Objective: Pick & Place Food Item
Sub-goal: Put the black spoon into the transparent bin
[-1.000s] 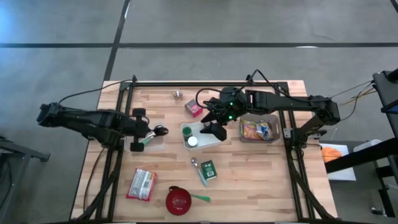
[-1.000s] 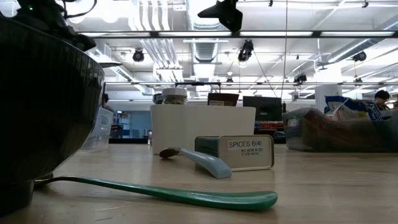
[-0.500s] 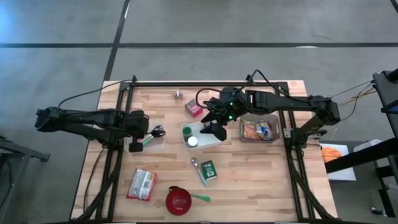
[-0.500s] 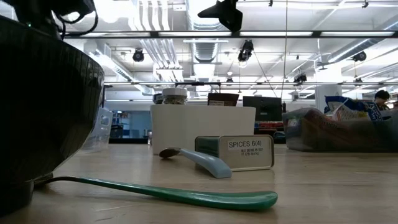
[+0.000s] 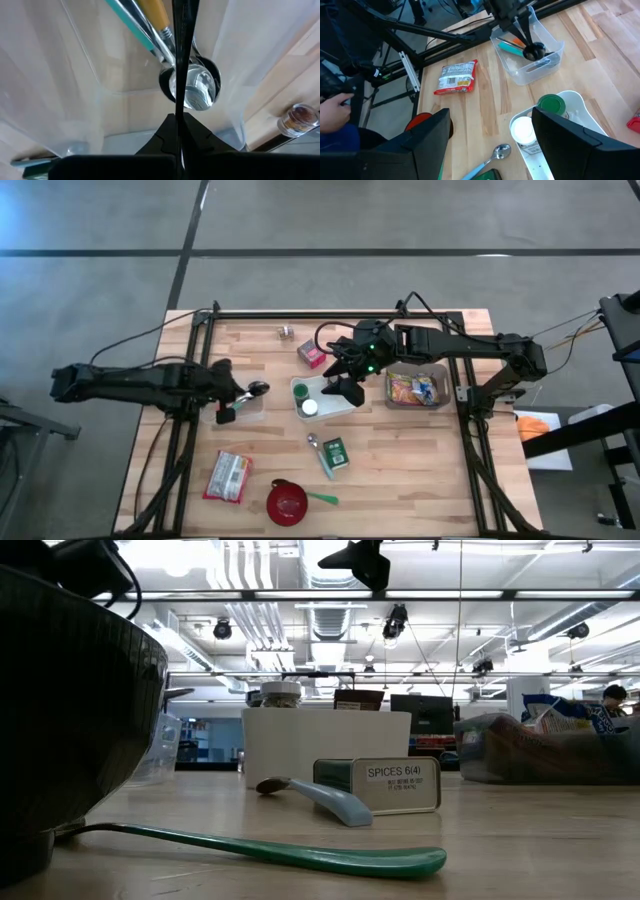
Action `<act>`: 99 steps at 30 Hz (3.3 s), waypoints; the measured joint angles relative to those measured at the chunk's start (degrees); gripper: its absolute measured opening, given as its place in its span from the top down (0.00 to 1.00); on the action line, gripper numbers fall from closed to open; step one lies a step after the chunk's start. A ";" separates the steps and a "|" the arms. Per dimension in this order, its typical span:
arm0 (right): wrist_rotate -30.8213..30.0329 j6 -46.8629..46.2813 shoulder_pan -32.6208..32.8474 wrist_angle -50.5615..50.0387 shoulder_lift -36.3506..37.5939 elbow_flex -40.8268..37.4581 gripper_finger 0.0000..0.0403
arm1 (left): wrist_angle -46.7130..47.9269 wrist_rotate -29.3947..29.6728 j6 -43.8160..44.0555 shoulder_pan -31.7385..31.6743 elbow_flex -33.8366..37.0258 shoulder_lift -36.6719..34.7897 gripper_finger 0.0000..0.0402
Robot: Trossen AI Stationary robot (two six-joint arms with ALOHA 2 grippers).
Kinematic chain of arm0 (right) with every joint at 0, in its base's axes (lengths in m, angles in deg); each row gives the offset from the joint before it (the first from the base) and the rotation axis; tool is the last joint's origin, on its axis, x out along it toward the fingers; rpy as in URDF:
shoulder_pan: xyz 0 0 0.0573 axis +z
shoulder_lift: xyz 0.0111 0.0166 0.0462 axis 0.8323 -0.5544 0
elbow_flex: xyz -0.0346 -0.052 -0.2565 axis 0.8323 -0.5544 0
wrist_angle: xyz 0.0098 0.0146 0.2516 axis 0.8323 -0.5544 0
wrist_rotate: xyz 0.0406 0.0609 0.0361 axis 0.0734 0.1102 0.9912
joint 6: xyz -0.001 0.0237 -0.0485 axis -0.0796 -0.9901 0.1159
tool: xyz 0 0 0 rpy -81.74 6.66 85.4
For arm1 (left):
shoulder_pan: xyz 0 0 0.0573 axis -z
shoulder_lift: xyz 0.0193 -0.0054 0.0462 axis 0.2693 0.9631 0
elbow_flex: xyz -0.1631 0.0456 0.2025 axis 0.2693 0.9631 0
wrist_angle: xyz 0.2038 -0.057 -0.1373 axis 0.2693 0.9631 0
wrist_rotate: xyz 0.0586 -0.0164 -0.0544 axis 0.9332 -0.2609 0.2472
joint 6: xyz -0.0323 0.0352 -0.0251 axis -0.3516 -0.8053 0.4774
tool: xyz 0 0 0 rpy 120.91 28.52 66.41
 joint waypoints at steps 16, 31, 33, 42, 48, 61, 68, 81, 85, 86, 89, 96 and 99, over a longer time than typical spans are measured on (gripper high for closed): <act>-0.02 -0.02 0.00 0.01 0.00 0.00 0.31 | 14.76 -6.36 -0.05 -4.74 -5.13 -1.16 1.00; -0.02 -0.21 -0.02 -0.01 0.00 0.00 0.31 | 14.29 -12.05 -0.42 -11.77 -4.16 1.18 1.00; -0.02 -0.20 0.00 -0.01 0.00 0.00 0.31 | 14.26 -14.25 -0.42 -13.22 -4.11 2.54 1.00; -0.02 -0.19 -0.01 0.01 0.00 0.00 0.31 | 13.17 -16.17 0.23 -16.40 -3.89 6.28 1.00; -0.02 -0.13 0.00 -0.01 0.00 0.00 0.31 | 12.15 -16.17 0.28 -16.97 -3.74 6.10 1.00; -0.01 -0.13 -0.02 0.00 0.00 0.00 0.31 | 11.12 -15.82 0.18 -19.37 -3.80 5.60 1.00; 0.00 -0.13 -0.01 0.00 0.00 0.00 0.31 | 11.71 -15.82 -0.02 -20.62 -3.91 5.13 1.00; 0.00 0.00 0.00 -0.01 0.00 0.00 0.31 | 14.32 -16.00 -0.24 -22.43 -4.26 4.92 1.00; 0.00 0.00 -0.02 0.01 0.00 0.00 0.31 | 13.67 -15.98 -0.20 -22.45 -4.12 3.56 1.00; 0.00 0.00 -0.02 -0.01 0.00 0.00 0.31 | 13.48 -15.98 -0.18 -22.47 -4.06 3.40 1.00; 0.02 0.00 0.00 -0.01 0.00 0.00 0.31 | 13.46 -16.47 -0.17 -22.47 -4.02 3.46 1.00; 0.01 0.00 -0.02 0.00 0.00 0.00 0.31 | 13.79 -18.19 -0.22 -22.50 -4.02 4.64 1.00; 0.02 0.00 -0.02 0.00 0.00 0.00 0.31 | 13.75 -18.51 -0.18 -22.52 -4.02 6.98 1.00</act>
